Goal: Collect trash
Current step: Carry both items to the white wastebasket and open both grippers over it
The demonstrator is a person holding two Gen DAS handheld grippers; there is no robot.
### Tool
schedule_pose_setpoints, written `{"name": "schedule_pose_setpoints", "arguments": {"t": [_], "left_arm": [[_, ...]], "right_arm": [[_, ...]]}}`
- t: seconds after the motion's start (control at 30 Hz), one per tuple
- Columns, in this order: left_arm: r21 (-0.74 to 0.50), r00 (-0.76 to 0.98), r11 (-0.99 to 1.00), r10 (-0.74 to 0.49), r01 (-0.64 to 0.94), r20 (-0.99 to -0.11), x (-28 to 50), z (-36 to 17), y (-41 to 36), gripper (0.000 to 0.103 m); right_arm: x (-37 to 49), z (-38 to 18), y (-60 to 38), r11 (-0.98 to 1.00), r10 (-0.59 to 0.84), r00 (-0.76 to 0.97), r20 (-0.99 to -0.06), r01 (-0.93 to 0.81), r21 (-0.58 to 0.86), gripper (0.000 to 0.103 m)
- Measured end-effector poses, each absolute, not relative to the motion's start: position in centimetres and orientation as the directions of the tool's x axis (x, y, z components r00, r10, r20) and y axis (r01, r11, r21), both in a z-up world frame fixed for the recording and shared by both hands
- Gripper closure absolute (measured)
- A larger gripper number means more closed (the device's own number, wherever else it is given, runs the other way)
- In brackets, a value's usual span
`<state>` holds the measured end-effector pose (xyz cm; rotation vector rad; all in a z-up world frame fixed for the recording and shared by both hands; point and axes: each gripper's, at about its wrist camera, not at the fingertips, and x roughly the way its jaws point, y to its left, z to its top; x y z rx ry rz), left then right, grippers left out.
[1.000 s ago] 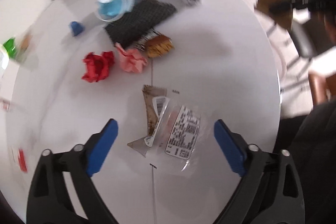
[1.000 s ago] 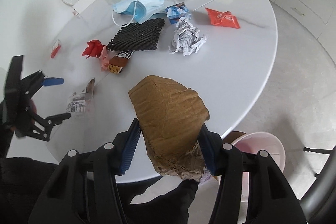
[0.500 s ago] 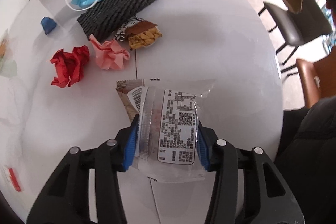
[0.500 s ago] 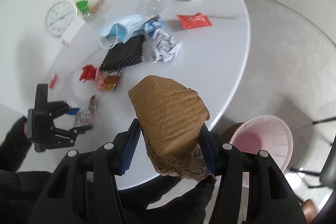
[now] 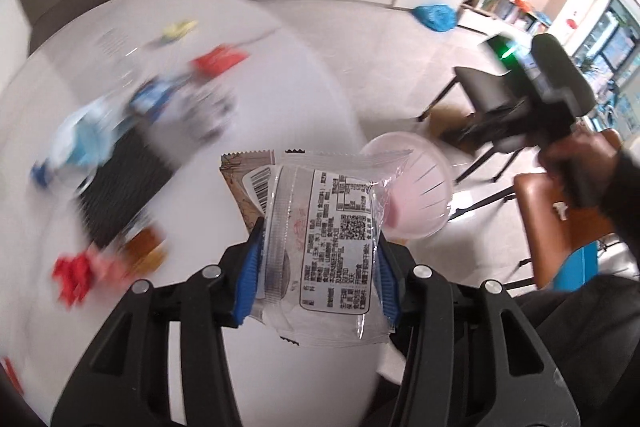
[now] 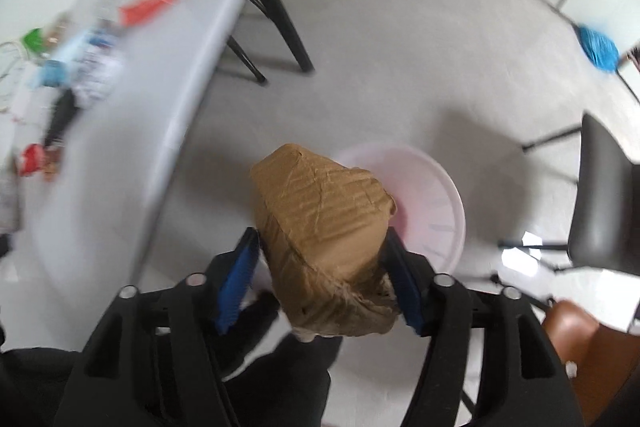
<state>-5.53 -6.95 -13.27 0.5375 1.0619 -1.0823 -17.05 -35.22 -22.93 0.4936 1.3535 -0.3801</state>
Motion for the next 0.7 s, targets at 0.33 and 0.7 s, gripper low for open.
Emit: {"name": "schedule_pose_setpoints", "arguments": {"t": [0.33, 0.7], "left_arm": [[-0.203, -0.097, 0.230, -0.404, 0.952, -0.910, -12.2, -15.6, -21.9, 0.054], [-0.185, -0.080, 0.233, -0.400, 0.955, -0.913, -15.4, -16.0, -28.5, 0.021]], "right_arm": [[-24.6, -17.9, -42.5, 0.716, -0.097, 0.265, -0.959, 0.688, 0.117, 0.003], [-26.1, -13.4, -47.6, 0.744, -0.131, 0.365, -0.922, 0.650, 0.152, 0.002]]}}
